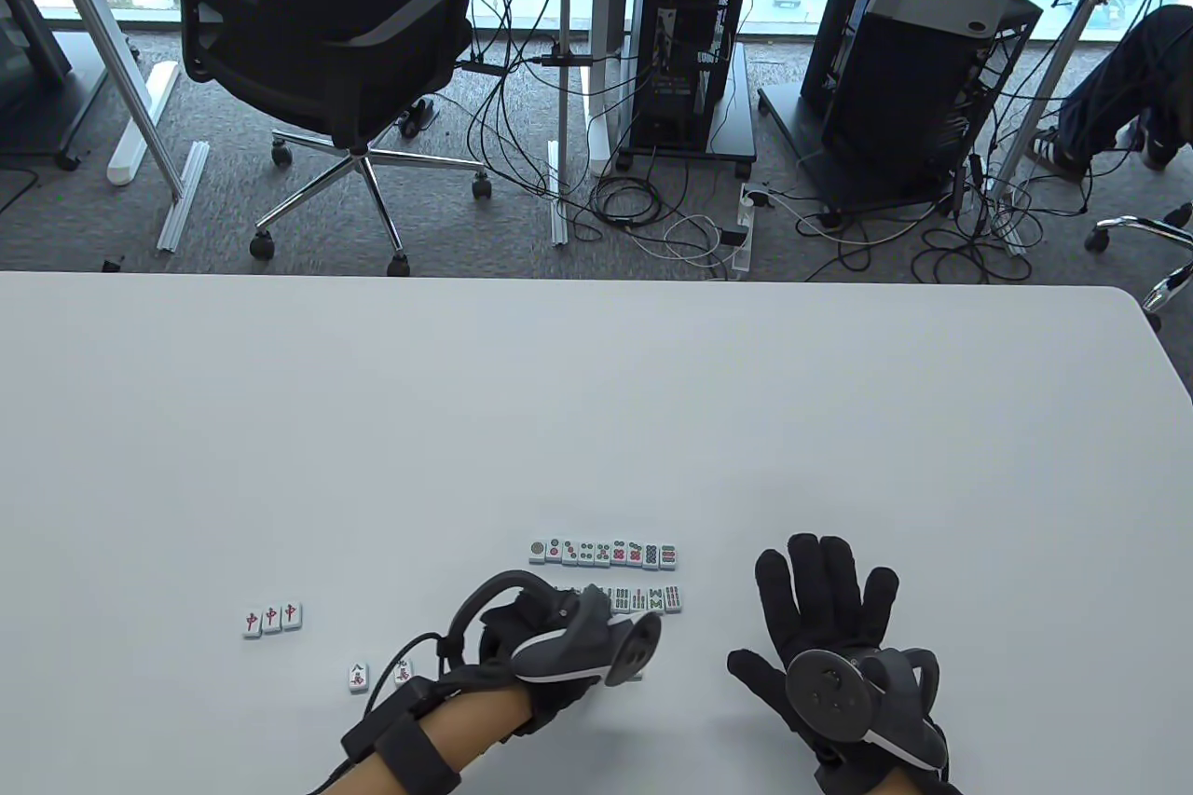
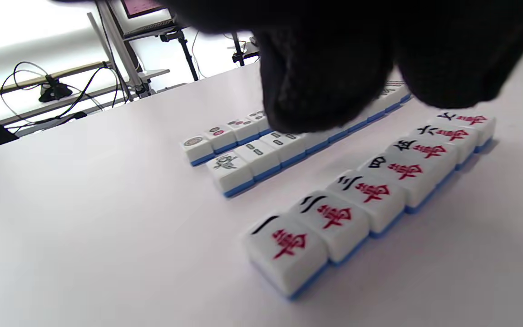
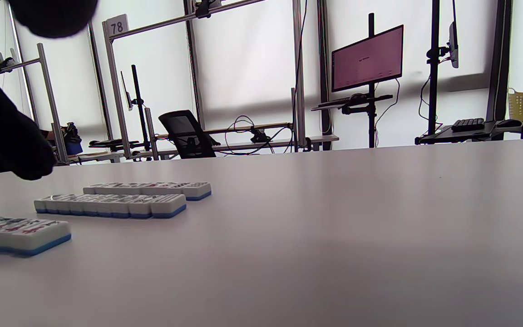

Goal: Mahjong suit sorting

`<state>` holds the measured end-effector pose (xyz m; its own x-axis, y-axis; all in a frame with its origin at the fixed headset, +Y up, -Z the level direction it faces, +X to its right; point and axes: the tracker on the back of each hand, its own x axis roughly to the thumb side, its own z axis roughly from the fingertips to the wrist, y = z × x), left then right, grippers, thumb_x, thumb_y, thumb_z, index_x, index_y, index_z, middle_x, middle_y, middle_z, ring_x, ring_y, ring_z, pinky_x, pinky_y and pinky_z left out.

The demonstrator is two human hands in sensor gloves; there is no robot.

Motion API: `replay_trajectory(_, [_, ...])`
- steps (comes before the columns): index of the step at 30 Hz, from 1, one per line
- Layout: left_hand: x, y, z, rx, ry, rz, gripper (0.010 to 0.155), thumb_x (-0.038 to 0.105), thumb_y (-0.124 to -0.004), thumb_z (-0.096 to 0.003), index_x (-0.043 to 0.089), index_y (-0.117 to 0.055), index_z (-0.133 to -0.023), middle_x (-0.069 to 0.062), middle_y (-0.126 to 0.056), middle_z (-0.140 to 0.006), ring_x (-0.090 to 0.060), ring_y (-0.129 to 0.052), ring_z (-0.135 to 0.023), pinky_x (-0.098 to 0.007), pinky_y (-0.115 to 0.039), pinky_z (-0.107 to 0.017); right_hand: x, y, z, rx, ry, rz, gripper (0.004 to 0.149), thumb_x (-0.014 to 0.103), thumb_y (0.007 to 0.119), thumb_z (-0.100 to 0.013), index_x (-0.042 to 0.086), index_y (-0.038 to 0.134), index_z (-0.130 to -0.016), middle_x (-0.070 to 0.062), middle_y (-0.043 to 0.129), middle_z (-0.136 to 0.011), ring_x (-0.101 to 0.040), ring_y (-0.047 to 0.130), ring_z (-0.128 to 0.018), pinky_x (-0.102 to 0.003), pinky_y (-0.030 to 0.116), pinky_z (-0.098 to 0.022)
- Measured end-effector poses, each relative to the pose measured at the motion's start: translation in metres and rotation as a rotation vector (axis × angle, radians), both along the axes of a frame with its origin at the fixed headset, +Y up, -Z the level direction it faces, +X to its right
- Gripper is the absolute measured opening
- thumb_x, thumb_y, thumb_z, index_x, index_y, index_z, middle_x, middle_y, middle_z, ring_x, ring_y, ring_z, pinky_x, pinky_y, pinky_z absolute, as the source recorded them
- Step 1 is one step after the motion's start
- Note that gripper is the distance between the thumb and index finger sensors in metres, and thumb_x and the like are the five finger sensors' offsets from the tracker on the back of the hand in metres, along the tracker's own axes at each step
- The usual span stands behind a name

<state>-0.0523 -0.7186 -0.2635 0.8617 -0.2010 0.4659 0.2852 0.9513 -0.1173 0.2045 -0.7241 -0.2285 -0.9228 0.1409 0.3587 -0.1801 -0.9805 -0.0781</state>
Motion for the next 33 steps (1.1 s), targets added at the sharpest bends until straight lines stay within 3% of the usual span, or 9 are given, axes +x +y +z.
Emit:
replay_trajectory(6, [-0.089,0.017,0.008,-0.035,0.212,0.029,0.063,0.053,-0.089,-0.0267,0.019,-0.085,-0.081,0.012,-0.102,-0.037,-0.004,-0.093,-0.003,-0.031,-0.084,-0.012,-0.002,0.0,0.001,0.005,0.007,0.002,0.09,0.063,0.059,-0.047,0.024,0.003,-0.106,-0.015,-0.003,-0.113,-0.044,-0.005,-0.099,-0.077,0.009,-0.066])
replay_trajectory(10, [-0.142,0.005,0.02,-0.054,0.345,-0.066,0.064,0.052,-0.09,-0.0261,0.019,-0.084,-0.081,0.012,-0.102,-0.038,-0.005,-0.093,-0.004,-0.032,-0.085,-0.013,-0.004,0.002,0.002,0.014,0.016,-0.001,0.09,0.062,0.059,-0.047,0.024,0.003,-0.106,-0.014,-0.004,-0.113,-0.044,-0.006,-0.099,-0.077,0.008,-0.066])
replay_trajectory(14, [-0.173,-0.016,0.03,-0.037,0.41,-0.125,0.067,0.054,-0.09,-0.0252,0.02,-0.083,-0.083,0.012,-0.101,-0.039,-0.005,-0.094,-0.005,-0.032,-0.085,-0.013,-0.006,0.0,0.002,0.011,0.02,0.012,0.09,0.063,0.059,-0.047,0.024,0.003,-0.106,-0.015,-0.003,-0.113,-0.044,-0.005,-0.099,-0.077,0.009,-0.066])
replay_trajectory(21, [-0.182,-0.038,0.034,-0.026,0.408,-0.069,0.066,0.054,-0.088,-0.0263,0.021,-0.083,-0.083,0.013,-0.101,-0.04,-0.004,-0.094,-0.006,-0.031,-0.085,-0.014,-0.007,-0.001,0.003,0.002,0.013,0.023,0.09,0.063,0.059,-0.047,0.024,0.003,-0.106,-0.015,-0.003,-0.112,-0.044,-0.005,-0.099,-0.077,0.009,-0.066])
replay_trajectory(25, [-0.18,-0.045,0.026,-0.076,0.401,-0.035,0.063,0.05,-0.089,-0.0275,0.015,-0.081,-0.08,0.013,-0.101,-0.039,-0.004,-0.094,-0.005,-0.031,-0.085,-0.014,-0.007,-0.002,0.003,-0.001,0.01,0.03,0.09,0.062,0.059,-0.047,0.023,0.003,-0.106,-0.015,-0.003,-0.112,-0.044,-0.005,-0.099,-0.077,0.009,-0.066])
replay_trajectory(29, [-0.175,-0.03,0.012,-0.068,0.415,-0.07,0.063,0.051,-0.088,-0.0281,0.015,-0.084,-0.079,0.013,-0.101,-0.038,-0.004,-0.094,-0.004,-0.031,-0.085,-0.013,-0.007,-0.001,0.003,-0.001,0.006,0.021,0.09,0.062,0.06,-0.047,0.024,0.003,-0.106,-0.015,-0.003,-0.112,-0.044,-0.005,-0.099,-0.077,0.009,-0.066])
replay_trajectory(33, [-0.149,0.0,-0.005,-0.037,0.403,0.122,0.063,0.054,-0.087,-0.0289,0.014,-0.085,-0.077,0.013,-0.101,-0.038,-0.004,-0.094,-0.004,-0.031,-0.085,-0.013,-0.005,0.0,0.002,-0.005,0.003,0.004,0.09,0.062,0.06,-0.047,0.024,0.003,-0.106,-0.014,-0.003,-0.113,-0.044,-0.005,-0.099,-0.077,0.009,-0.066])
